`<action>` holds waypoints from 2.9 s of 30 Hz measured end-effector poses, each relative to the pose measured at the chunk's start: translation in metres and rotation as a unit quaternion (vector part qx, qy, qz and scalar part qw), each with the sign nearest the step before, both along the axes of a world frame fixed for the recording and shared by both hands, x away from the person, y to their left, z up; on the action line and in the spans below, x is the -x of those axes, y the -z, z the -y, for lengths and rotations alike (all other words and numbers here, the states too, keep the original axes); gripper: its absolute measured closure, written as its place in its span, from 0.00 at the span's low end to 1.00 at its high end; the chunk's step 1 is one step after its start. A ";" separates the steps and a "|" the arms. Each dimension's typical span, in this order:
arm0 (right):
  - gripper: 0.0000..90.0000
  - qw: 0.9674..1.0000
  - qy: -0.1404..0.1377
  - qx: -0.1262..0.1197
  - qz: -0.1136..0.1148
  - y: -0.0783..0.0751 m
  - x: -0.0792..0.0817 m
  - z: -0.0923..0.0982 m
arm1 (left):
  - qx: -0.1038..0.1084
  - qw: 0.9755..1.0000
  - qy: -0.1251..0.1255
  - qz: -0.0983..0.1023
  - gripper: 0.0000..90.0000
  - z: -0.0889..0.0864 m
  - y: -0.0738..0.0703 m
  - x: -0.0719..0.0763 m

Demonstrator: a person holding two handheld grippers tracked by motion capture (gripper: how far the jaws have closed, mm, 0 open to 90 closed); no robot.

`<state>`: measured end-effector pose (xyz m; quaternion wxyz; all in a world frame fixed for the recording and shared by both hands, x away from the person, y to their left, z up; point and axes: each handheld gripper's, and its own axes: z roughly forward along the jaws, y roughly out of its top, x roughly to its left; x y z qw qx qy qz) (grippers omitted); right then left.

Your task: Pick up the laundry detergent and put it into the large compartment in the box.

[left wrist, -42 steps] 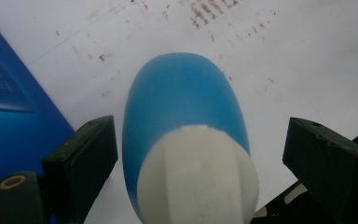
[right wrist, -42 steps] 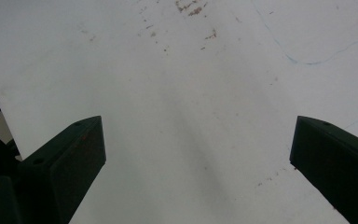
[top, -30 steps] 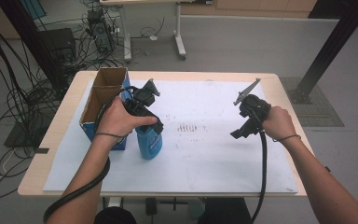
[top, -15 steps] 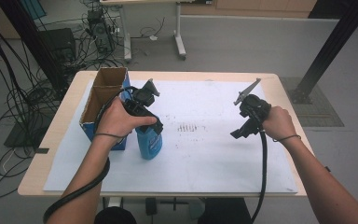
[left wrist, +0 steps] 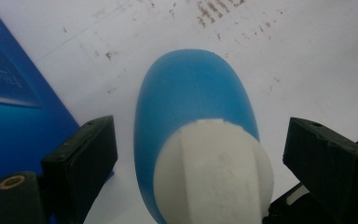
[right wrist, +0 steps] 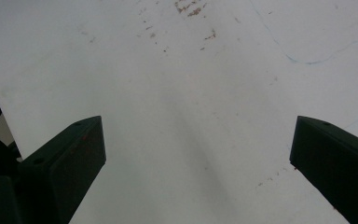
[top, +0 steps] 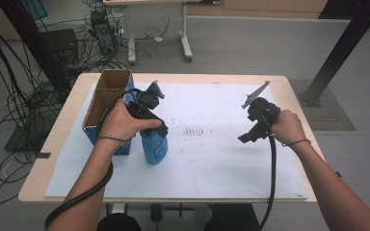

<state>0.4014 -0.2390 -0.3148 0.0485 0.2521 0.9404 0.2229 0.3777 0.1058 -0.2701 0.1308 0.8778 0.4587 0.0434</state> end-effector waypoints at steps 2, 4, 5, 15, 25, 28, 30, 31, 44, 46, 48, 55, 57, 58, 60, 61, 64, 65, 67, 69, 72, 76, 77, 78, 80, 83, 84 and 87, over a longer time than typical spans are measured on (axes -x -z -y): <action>0.04 1.000 0.000 0.000 0.000 0.000 0.000 0.000 | -0.001 1.000 0.000 -0.001 0.11 0.000 0.002 0.000; 0.04 1.000 0.000 -0.002 -0.001 0.001 0.000 0.000 | -0.002 1.000 0.000 -0.003 0.11 0.001 0.004 0.000; 0.04 1.000 0.000 -0.003 -0.002 0.001 0.000 0.000 | -0.004 1.000 0.000 -0.003 0.11 0.001 0.004 0.000; 0.04 1.000 0.003 -0.006 -0.003 0.002 0.000 0.002 | -0.008 1.000 -0.001 -0.004 0.11 0.002 0.006 0.001; 0.03 1.000 0.002 -0.008 -0.002 0.002 0.001 0.003 | -0.015 1.000 -0.004 -0.003 0.15 0.002 0.006 0.002; 0.03 1.000 -0.001 -0.009 0.000 0.002 0.001 0.003 | -0.017 1.000 -0.006 -0.002 0.18 0.001 0.006 0.002; 0.04 1.000 0.000 -0.009 0.000 0.003 0.001 0.002 | -0.016 1.000 -0.007 -0.002 0.20 0.001 0.005 0.002; 0.04 1.000 -0.001 -0.008 0.001 0.002 0.001 0.003 | -0.018 1.000 -0.008 -0.003 0.20 0.001 0.005 0.001; 0.03 1.000 0.000 -0.010 -0.001 0.003 0.001 0.003 | -0.015 1.000 -0.010 -0.009 0.31 0.003 0.004 0.001; 0.03 1.000 0.002 -0.009 -0.002 0.003 0.001 0.003 | -0.015 1.000 -0.008 -0.008 0.32 0.003 0.004 0.001; 0.04 1.000 0.002 -0.009 -0.002 0.003 0.000 0.003 | -0.014 1.000 -0.010 -0.007 0.34 0.003 0.003 0.001; 0.03 1.000 0.003 -0.010 -0.003 0.004 0.000 0.003 | -0.012 1.000 -0.014 -0.005 0.41 0.000 0.003 0.001; 0.03 1.000 0.003 -0.012 -0.003 0.005 -0.001 0.003 | -0.013 1.000 -0.013 -0.006 0.41 0.000 0.003 0.001; 0.03 1.000 0.002 -0.012 -0.003 0.005 -0.001 0.003 | -0.014 1.000 -0.013 -0.006 0.41 0.000 0.003 0.001; 0.03 1.000 0.002 -0.009 -0.004 0.005 -0.001 0.003 | -0.015 1.000 -0.012 -0.006 0.41 0.000 0.003 0.001; 0.03 1.000 0.002 -0.010 -0.003 0.005 -0.001 0.003 | -0.015 1.000 -0.012 -0.007 0.41 0.000 0.003 0.001; 0.03 1.000 0.001 -0.010 -0.003 0.006 -0.001 0.003 | -0.017 1.000 -0.012 -0.006 0.41 0.000 0.003 0.001; 0.03 1.000 0.002 -0.011 -0.004 0.006 -0.001 0.003 | -0.017 1.000 -0.012 -0.007 0.41 0.000 0.003 0.001; 0.03 1.000 0.003 -0.011 -0.005 0.006 -0.001 0.002 | -0.017 1.000 -0.012 -0.007 0.42 0.000 0.003 0.001; 0.03 1.000 0.001 -0.010 -0.003 0.006 -0.001 0.003 | -0.018 1.000 -0.012 -0.006 0.42 0.001 0.003 0.001; 0.03 1.000 0.001 -0.010 -0.002 0.006 -0.001 0.003 | -0.018 1.000 -0.012 -0.005 0.41 0.001 0.003 0.001; 0.03 1.000 0.003 -0.011 -0.004 0.006 -0.001 0.002 | -0.018 1.000 -0.011 -0.003 0.41 0.000 0.003 0.002; 0.03 1.000 0.001 -0.008 -0.002 0.006 -0.001 0.002 | -0.018 1.000 -0.010 -0.003 0.41 0.000 0.003 0.002; 0.04 1.000 -0.001 -0.011 -0.001 0.006 -0.001 0.002 | -0.018 1.000 -0.010 -0.003 0.41 0.001 0.003 0.002; 0.03 1.000 0.001 -0.009 -0.002 0.006 -0.001 0.001 | -0.019 1.000 -0.008 -0.002 0.41 0.001 0.003 0.002; 0.03 1.000 0.002 -0.010 -0.002 0.006 -0.001 0.001 | -0.018 1.000 -0.006 0.000 0.41 0.000 0.003 0.002; 0.03 1.000 0.002 -0.010 -0.002 0.006 -0.001 0.001 | -0.018 1.000 -0.006 0.000 0.41 0.000 0.003 0.002; 0.03 1.000 0.001 -0.009 -0.001 0.006 -0.001 0.002 | -0.018 1.000 -0.004 0.001 0.41 0.000 0.003 0.002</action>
